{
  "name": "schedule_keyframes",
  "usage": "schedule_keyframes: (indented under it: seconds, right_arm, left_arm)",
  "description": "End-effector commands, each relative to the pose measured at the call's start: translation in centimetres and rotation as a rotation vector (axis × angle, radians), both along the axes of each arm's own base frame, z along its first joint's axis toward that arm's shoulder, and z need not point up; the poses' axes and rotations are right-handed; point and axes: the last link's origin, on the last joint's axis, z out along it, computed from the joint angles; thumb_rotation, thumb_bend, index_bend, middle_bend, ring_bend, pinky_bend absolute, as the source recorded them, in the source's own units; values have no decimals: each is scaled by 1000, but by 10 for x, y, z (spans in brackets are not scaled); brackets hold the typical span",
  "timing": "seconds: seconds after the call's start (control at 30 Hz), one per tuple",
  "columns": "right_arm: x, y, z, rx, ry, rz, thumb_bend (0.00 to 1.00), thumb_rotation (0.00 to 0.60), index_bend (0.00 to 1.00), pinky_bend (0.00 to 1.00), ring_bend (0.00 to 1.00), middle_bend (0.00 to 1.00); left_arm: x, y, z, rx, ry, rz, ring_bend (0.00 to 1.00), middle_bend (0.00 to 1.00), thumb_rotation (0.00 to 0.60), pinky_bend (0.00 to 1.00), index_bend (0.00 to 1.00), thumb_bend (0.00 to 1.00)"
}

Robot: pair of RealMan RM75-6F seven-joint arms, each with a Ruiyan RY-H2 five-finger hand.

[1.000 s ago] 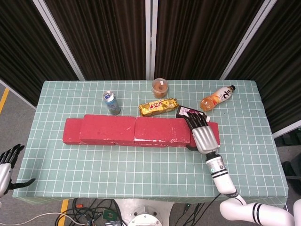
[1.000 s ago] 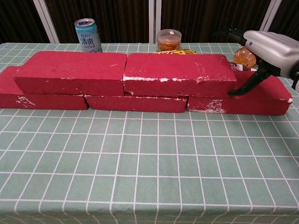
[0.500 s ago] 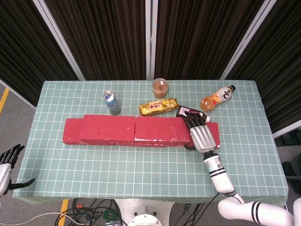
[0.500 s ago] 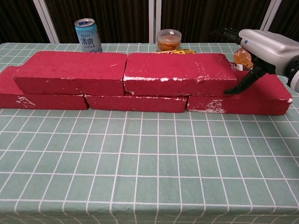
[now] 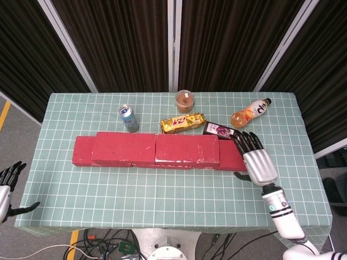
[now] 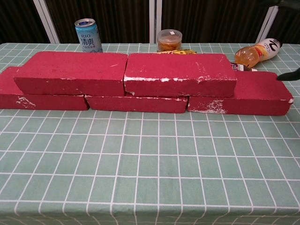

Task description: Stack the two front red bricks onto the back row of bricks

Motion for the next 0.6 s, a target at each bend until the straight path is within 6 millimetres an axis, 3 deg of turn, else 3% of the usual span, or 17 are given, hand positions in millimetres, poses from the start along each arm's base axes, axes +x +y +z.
schedule_keyframes:
  seconds: [0.03,0.3,0.6]
  right_arm:
    - [-28,32,28,-4,92,-83,0,600,0,0,0,0]
    - [-83,81,51,-32,142,-206,0,600,0,0,0,0]
    - [-129,110,47,-82,101,-297,0,600,0,0,0,0]
  left_arm:
    - [4,1,2,21,5,-34,0,0,600,0,0,0]
    - [18,1,10,31,36,-101,0,0,600,0,0,0]
    - [24,-7,6,-21,57,-118,0,0,600,0,0,0]
